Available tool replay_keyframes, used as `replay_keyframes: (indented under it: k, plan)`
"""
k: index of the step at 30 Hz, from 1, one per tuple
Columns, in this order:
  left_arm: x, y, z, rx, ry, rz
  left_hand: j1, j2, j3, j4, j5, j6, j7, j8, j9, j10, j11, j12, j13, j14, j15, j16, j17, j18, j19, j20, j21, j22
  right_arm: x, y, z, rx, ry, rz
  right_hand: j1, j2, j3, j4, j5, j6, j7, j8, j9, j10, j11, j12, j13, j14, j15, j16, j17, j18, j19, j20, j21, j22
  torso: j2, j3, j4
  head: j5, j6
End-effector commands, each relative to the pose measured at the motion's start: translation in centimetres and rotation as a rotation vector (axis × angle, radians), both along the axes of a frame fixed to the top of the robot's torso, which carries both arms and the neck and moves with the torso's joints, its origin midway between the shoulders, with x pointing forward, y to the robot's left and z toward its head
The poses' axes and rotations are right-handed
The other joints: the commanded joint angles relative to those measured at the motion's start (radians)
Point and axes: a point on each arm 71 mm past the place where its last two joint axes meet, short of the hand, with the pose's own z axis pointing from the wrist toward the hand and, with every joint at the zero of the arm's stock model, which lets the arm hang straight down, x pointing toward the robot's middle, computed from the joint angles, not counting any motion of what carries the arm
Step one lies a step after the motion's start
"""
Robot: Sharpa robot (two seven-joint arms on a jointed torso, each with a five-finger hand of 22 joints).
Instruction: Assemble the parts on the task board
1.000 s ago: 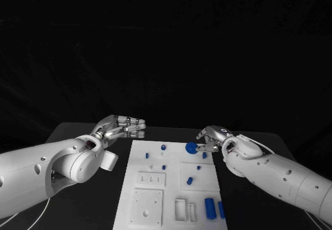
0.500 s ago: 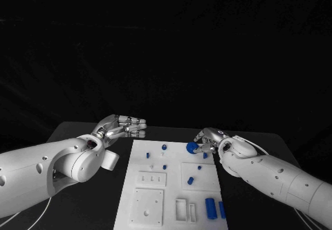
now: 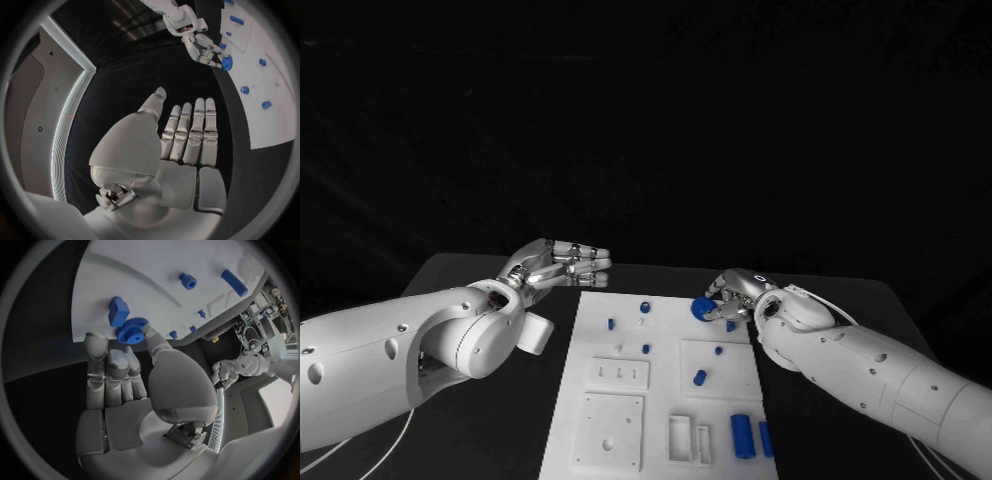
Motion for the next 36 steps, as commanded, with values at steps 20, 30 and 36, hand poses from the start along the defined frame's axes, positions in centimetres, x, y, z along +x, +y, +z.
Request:
replay_keyframes:
  k: [20,30,36]
  plan:
    - [-0.1,-0.3,0.1,-0.001,-0.007,-0.02,0.004,0.005,-0.002,-0.007,-0.004,-0.003,0.004,0.003,0.001,-0.002,-0.002,0.004,0.002,-0.003,0.004,-0.001,0.001,-0.002,0.007,0.002,0.006,-0.001,0.2,0.4,-0.8,-0.047,0.057,0.025,-0.022,0.022,0.067,-0.021,-0.009,0.05,-0.011,-0.002,0.0,0.014,-0.007,0.012,0.011,0.009,-0.002,0.012,0.016,-0.013,0.043,0.0,0.059,0.141,-0.001,0.0025,-0.0029,0.008,-0.005]
    - [-0.1,-0.3,0.1,0.0,-0.006,-0.022,0.004,0.005,-0.002,-0.007,-0.004,-0.003,0.004,0.003,0.001,-0.002,-0.002,0.004,0.002,-0.003,0.004,-0.001,0.001,-0.002,0.007,0.002,0.006,-0.001,0.1,0.7,-0.8,-0.071,0.061,0.036,-0.053,0.037,0.157,-0.055,0.025,0.121,-0.027,-0.002,0.001,0.025,-0.015,0.027,0.024,0.011,-0.005,0.016,0.021,-0.022,0.045,-0.001,0.071,0.184,-0.001,0.0026,-0.003,0.004,-0.006]
    - [-0.1,-0.3,0.1,0.001,-0.005,-0.021,0.004,0.005,-0.002,-0.007,-0.004,-0.003,0.004,0.003,0.001,-0.002,-0.002,0.004,0.002,-0.003,0.004,-0.001,0.001,-0.002,0.007,0.002,0.006,-0.001,-0.1,1.3,-0.3,-0.087,0.02,0.054,-0.056,0.051,0.165,-0.063,0.012,0.147,-0.035,-0.002,0.001,0.034,-0.018,0.035,0.031,0.013,-0.007,0.018,0.022,-0.027,0.047,-0.004,0.076,0.197,-0.001,0.0025,-0.0035,0.004,-0.005]
